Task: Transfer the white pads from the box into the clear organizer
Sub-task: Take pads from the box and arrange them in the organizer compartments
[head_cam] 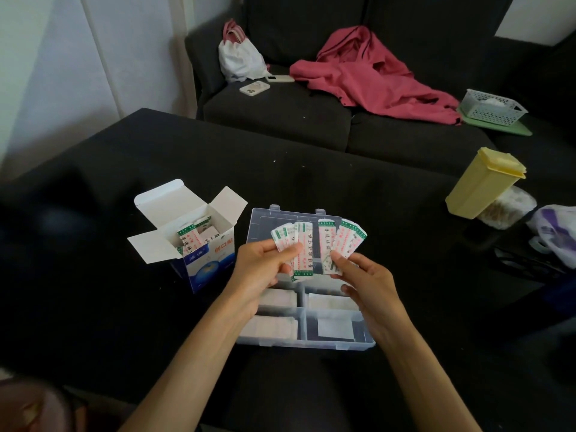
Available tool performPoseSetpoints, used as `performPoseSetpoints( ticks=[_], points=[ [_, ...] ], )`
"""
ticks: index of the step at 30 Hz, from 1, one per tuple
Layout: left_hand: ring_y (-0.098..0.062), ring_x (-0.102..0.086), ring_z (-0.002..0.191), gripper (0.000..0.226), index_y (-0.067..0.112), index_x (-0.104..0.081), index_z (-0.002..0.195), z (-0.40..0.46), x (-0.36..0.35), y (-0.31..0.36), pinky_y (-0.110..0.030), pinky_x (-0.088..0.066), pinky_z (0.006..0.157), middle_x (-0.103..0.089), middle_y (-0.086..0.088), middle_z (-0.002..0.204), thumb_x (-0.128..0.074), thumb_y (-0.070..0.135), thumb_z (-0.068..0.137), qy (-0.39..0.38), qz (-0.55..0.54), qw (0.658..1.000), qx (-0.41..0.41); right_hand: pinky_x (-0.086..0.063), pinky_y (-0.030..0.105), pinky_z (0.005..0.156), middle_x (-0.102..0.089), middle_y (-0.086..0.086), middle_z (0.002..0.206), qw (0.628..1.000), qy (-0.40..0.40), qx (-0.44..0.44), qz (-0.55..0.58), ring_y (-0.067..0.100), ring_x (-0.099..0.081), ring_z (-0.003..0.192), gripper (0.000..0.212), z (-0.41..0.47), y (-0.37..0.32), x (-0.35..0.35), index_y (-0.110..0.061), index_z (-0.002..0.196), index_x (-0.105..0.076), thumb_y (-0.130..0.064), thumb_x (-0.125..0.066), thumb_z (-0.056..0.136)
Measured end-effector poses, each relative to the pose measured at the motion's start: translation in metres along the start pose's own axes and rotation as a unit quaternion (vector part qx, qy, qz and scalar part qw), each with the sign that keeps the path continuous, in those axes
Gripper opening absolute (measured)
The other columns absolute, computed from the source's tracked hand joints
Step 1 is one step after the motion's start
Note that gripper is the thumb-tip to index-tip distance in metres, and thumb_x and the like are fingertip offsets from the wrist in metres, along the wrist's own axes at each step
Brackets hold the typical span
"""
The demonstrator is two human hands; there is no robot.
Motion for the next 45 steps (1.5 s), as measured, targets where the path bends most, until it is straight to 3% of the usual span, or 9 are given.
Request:
performPoseSetpoints(
  ticks=[8, 14, 19, 24, 30, 36, 41, 43, 45],
  points=[
    [-0.003, -0.067, 0.064, 0.014, 0.029, -0.069, 0.094, -0.004, -0.01, -0.006, -0.005, -0.042, 0.045, -0.073, 0.01, 0.083, -0.072, 0.026, 0.081, 0.035, -0.026, 0.999, -0.006, -0.051, 0.02, 0.065, -0.071, -0.002, 0.089, 0.999, 0.002, 0.024, -0.037, 0.009, -0.067, 0.081, 0.018, 0.0, 0.003, -0.015, -0.017, 0.1, -0.068, -0.028, -0.062, 0.086],
    [-0.015, -0.071, 0.077, 0.025, 0.021, -0.069, 0.106, -0.002, -0.016, -0.013, -0.023, -0.057, 0.063, -0.074, 0.007, 0.084, -0.071, 0.024, 0.081, 0.013, -0.052, 0.998, 0.023, -0.056, 0.02, 0.065, -0.071, 0.003, 0.093, 0.998, -0.059, -0.015, 0.008, 0.014, -0.07, 0.083, 0.014, -0.002, 0.01, -0.032, -0.018, 0.102, -0.063, -0.023, -0.056, 0.091],
    [-0.004, -0.063, 0.066, 0.035, 0.027, -0.064, 0.115, -0.001, -0.013, -0.001, -0.015, -0.044, 0.052, -0.069, 0.011, 0.093, -0.058, 0.046, 0.087, -0.034, 0.082, 0.996, 0.018, -0.057, 0.02, 0.064, -0.072, -0.002, 0.09, 0.982, 0.015, 0.151, -0.114, 0.01, -0.07, 0.075, 0.018, -0.009, -0.018, -0.01, -0.016, 0.102, -0.068, -0.017, -0.065, 0.084],
    [-0.018, -0.069, 0.082, 0.08, 0.021, -0.062, 0.111, -0.003, -0.013, -0.007, -0.027, -0.051, 0.06, -0.071, -0.003, 0.107, -0.016, 0.077, 0.078, -0.135, 0.029, 0.98, 0.144, -0.053, 0.02, 0.069, -0.073, 0.005, 0.09, 0.649, 0.087, 0.598, -0.462, 0.015, -0.069, 0.077, 0.028, -0.062, -0.066, -0.02, -0.009, 0.101, -0.072, -0.028, -0.052, 0.092],
    [-0.014, -0.058, 0.086, 0.063, 0.022, -0.048, 0.127, -0.005, -0.023, 0.001, -0.014, -0.042, 0.056, -0.057, 0.002, 0.097, -0.029, 0.066, 0.086, -0.145, 0.226, 0.963, 0.019, -0.05, 0.029, 0.076, -0.07, 0.007, 0.1, 0.549, 0.049, 0.645, -0.529, 0.021, -0.066, 0.094, 0.024, -0.06, -0.059, -0.033, -0.016, 0.105, -0.069, -0.028, -0.062, 0.086],
    [-0.012, -0.058, 0.101, 0.042, 0.02, -0.043, 0.133, 0.002, -0.024, 0.017, -0.011, -0.049, 0.066, -0.057, -0.002, 0.122, -0.039, 0.041, 0.097, -0.064, 0.269, 0.944, -0.18, -0.051, 0.028, 0.08, -0.065, 0.002, 0.109, 0.64, -0.015, 0.574, -0.51, 0.015, -0.055, 0.106, 0.02, -0.046, -0.063, -0.036, -0.02, 0.103, -0.069, -0.021, -0.065, 0.084],
    [-0.006, -0.053, 0.097, 0.043, 0.02, -0.039, 0.136, 0.0, -0.021, 0.024, -0.005, -0.047, 0.062, -0.052, 0.004, 0.123, -0.038, 0.04, 0.097, -0.049, 0.283, 0.931, -0.224, -0.049, 0.028, 0.089, -0.05, -0.008, 0.128, 0.968, -0.083, 0.177, -0.157, 0.012, -0.054, 0.113, 0.032, -0.007, -0.039, 0.0, -0.034, 0.119, -0.049, -0.029, -0.056, 0.089],
    [-0.006, -0.053, 0.097, 0.044, 0.022, -0.038, 0.136, -0.001, -0.023, 0.025, -0.005, -0.047, 0.062, -0.05, 0.008, 0.12, -0.038, 0.04, 0.097, -0.052, 0.277, 0.931, -0.233, -0.055, 0.03, 0.077, -0.058, 0.001, 0.118, 0.991, -0.135, 0.021, -0.016, 0.019, -0.065, 0.098, 0.031, -0.002, -0.019, -0.008, -0.028, 0.116, -0.053, -0.039, -0.05, 0.088],
    [-0.009, -0.056, 0.099, 0.044, 0.022, -0.039, 0.135, 0.0, -0.028, 0.021, -0.008, -0.049, 0.062, -0.053, 0.006, 0.12, -0.038, 0.042, 0.096, -0.063, 0.284, 0.928, -0.232, -0.056, 0.026, 0.071, -0.061, 0.005, 0.109, 0.988, -0.151, 0.004, -0.029, 0.018, -0.068, 0.09, 0.029, 0.0, -0.015, -0.013, -0.025, 0.114, -0.055, -0.035, -0.053, 0.088]
  ],
)
Point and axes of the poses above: each hand's wrist, its own z-axis towards the middle knuckle, its own x-axis out of the back of the hand, y = z × x, the point moved 9 cm from there along z, towards the middle knuckle
